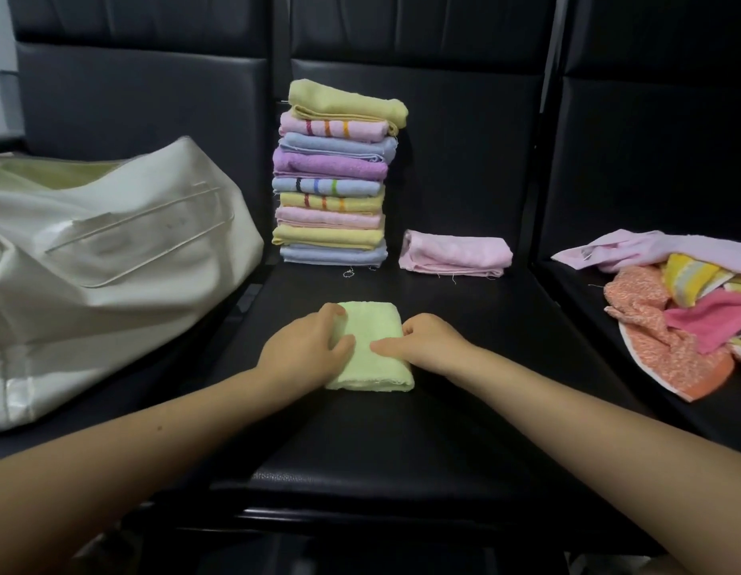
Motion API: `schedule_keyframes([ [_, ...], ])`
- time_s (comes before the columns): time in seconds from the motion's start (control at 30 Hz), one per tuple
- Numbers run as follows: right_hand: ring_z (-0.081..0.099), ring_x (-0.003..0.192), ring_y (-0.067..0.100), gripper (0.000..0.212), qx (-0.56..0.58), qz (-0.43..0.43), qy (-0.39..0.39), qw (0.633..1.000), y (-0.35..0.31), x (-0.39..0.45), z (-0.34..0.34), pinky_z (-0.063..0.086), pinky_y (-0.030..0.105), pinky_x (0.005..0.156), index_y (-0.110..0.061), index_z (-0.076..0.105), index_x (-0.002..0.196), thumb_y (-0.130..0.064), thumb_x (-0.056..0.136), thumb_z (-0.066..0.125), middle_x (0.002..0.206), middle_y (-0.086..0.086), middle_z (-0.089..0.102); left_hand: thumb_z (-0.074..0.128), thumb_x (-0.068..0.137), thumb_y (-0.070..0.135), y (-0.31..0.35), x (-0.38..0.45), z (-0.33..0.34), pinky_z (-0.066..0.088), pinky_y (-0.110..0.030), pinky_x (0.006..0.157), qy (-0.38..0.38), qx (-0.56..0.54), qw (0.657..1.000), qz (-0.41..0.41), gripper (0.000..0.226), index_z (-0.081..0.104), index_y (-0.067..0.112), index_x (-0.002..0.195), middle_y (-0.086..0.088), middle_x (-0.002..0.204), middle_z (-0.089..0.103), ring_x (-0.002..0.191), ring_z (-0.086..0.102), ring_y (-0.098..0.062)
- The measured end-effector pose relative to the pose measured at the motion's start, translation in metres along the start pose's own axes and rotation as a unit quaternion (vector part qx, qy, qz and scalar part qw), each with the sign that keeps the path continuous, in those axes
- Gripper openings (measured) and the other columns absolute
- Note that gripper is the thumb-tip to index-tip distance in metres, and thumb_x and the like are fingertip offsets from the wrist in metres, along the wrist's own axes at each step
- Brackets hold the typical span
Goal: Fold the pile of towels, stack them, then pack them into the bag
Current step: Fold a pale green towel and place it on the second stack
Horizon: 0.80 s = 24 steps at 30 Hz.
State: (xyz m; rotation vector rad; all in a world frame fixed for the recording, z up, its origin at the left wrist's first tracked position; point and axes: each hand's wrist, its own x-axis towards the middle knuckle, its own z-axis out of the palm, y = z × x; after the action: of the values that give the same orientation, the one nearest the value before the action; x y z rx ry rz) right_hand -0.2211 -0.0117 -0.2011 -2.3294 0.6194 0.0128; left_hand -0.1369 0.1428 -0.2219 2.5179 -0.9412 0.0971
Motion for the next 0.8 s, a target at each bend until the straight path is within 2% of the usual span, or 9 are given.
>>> schedule_keyframes([
  [0.07,0.066,0.091,0.022,0.014,0.166,-0.021,-0.012,0.986,-0.004,-0.002,-0.001,0.051,0.035,0.081,-0.013,0.067,0.085,-0.026,0.086,0.068,0.096,0.009,0.07,0.047,0.097,0.039,0.001,0.001,-0.001,0.038,-0.031,0.066,-0.01,-0.049,0.999,-0.007,0.049,0.037,0.021,0.141,0.008,0.091,0.054,0.081,0.053,-0.012],
  [0.13,0.065,0.091,0.022,0.008,0.312,-0.028,-0.008,0.95,-0.011,-0.006,-0.008,0.05,0.033,0.082,-0.01,0.066,0.095,-0.013,0.089,0.062,0.104,0.014,0.069,0.046,0.098,0.043,0.004,0.003,-0.004,0.042,-0.03,0.068,-0.013,-0.101,0.994,-0.04,0.05,0.04,0.017,0.14,0.006,0.089,0.061,0.079,0.057,-0.009],
  [0.27,0.067,0.091,0.028,0.017,0.512,-0.012,-0.052,0.857,-0.022,-0.012,-0.026,0.052,0.039,0.081,-0.008,0.063,0.103,-0.005,0.091,0.051,0.104,0.017,0.068,0.025,0.097,0.063,0.018,0.004,-0.017,0.045,-0.034,0.081,-0.06,-0.203,0.972,-0.103,0.065,0.066,0.013,0.089,-0.004,0.088,0.069,0.08,0.061,-0.016],
  [0.3,0.067,0.094,0.029,0.02,0.528,-0.002,-0.077,0.846,-0.022,-0.014,-0.032,0.053,0.04,0.083,-0.006,0.062,0.109,-0.006,0.092,0.05,0.106,0.017,0.069,0.023,0.096,0.064,0.023,0.004,-0.019,0.044,-0.034,0.082,-0.092,-0.297,0.943,-0.122,0.067,0.066,0.015,0.084,-0.004,0.086,0.069,0.081,0.061,-0.017],
  [0.4,0.065,0.097,0.027,0.02,0.512,0.025,-0.131,0.849,-0.019,-0.019,-0.044,0.05,0.039,0.087,-0.007,0.063,0.11,-0.012,0.093,0.052,0.106,0.013,0.07,0.038,0.096,0.058,0.034,0.007,-0.016,0.05,-0.038,0.083,-0.148,-0.585,0.781,-0.162,0.045,0.061,0.022,0.109,-0.005,0.101,0.07,0.094,0.065,-0.025],
  [0.5,0.065,0.088,0.021,0.013,0.526,0.073,-0.121,0.839,-0.014,-0.016,-0.051,0.051,0.035,0.082,-0.01,0.065,0.1,-0.018,0.093,0.058,0.092,0.008,0.07,0.052,0.098,0.039,0.04,0.017,-0.006,0.05,-0.046,0.098,-0.094,-0.658,0.721,-0.198,0.04,0.058,0.011,0.125,-0.013,0.121,0.067,0.115,0.062,-0.033],
  [0.6,0.065,0.081,0.017,0.029,0.545,0.114,-0.153,0.817,0.003,-0.009,-0.049,0.055,0.027,0.07,-0.008,0.065,0.102,-0.03,0.083,0.065,0.092,0.005,0.068,0.044,0.103,0.027,0.05,0.027,-0.005,0.055,-0.032,0.072,-0.034,-0.728,0.654,-0.204,0.037,0.052,0.005,0.131,-0.011,0.121,0.064,0.099,0.066,-0.021],
  [0.7,0.071,0.076,0.019,0.03,0.522,0.14,-0.17,0.824,0.019,-0.003,-0.047,0.052,0.024,0.063,-0.006,0.062,0.106,-0.028,0.085,0.065,0.087,0.007,0.072,0.043,0.103,0.02,0.058,0.041,-0.002,0.053,-0.028,0.065,-0.018,-0.737,0.648,-0.192,0.033,0.047,0.006,0.133,-0.012,0.121,0.06,0.095,0.063,-0.018],
  [0.8,0.065,0.059,0.015,0.012,0.519,0.132,-0.097,0.839,0.024,0.014,-0.059,0.042,0.016,0.049,-0.009,0.058,0.102,-0.014,0.092,0.057,0.079,0.005,0.066,0.047,0.1,0.011,0.061,0.064,0.001,0.054,-0.03,0.063,-0.036,-0.704,0.685,-0.185,0.027,0.048,0.007,0.127,-0.012,0.112,0.061,0.091,0.062,-0.02],
])
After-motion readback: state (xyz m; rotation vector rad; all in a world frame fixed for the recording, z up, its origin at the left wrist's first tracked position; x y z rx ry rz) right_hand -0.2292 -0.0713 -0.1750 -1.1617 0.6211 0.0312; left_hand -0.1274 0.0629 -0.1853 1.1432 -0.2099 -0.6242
